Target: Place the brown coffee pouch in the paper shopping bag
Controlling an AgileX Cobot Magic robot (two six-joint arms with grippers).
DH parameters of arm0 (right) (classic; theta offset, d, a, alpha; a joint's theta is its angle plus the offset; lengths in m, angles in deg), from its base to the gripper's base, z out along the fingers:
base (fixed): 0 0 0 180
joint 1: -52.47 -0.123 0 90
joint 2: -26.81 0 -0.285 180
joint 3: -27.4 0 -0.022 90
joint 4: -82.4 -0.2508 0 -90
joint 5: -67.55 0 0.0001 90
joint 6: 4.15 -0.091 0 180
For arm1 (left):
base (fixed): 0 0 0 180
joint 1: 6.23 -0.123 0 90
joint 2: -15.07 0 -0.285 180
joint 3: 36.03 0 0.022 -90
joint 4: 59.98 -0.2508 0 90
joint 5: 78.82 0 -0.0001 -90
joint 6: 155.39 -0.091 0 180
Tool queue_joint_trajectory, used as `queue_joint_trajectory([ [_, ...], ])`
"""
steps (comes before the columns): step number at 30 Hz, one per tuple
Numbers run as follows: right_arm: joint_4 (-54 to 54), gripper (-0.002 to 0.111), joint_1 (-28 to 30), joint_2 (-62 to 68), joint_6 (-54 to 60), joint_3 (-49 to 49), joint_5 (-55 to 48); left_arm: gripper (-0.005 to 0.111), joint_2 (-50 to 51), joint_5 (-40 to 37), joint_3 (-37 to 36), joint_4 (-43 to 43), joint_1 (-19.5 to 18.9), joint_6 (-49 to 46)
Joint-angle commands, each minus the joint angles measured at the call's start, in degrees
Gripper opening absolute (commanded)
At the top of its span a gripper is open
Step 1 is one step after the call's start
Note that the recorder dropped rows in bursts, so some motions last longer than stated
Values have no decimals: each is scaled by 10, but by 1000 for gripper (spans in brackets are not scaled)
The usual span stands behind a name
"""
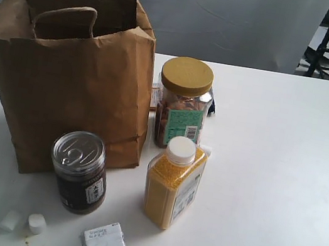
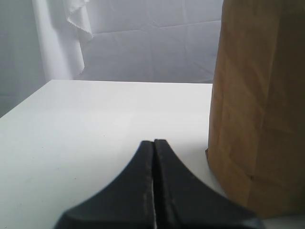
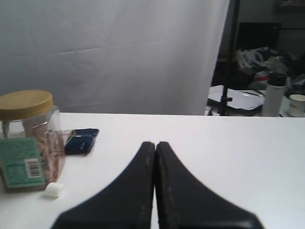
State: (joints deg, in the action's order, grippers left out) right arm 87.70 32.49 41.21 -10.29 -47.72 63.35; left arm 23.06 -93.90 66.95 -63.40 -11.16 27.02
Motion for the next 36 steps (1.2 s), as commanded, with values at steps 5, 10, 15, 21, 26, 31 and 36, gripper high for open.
queue_joint_trajectory([
  [5, -33, 0, 96, -66, 22, -21, -38, 0, -2, 2, -2, -2, -2, 2],
  [10, -40, 0, 99, -66, 32, -21, -30, 0, -2, 2, -2, -2, -2, 2],
  [15, -53, 0, 99, -66, 33, -21, -34, 0, -2, 2, -2, -2, -2, 2],
  [21, -98, 0, 99, -66, 82, -21, -36, 0, -2, 2, -2, -2, -2, 2],
  [26, -83, 0, 99, -66, 69, -21, -36, 0, -2, 2, -2, -2, -2, 2],
  [31, -85, 0, 99, -66, 52, -21, -38, 0, -2, 2, -2, -2, -2, 2],
  [36, -88, 0, 99, -66, 52, -21, -38, 0, -2, 2, -2, -2, -2, 2],
])
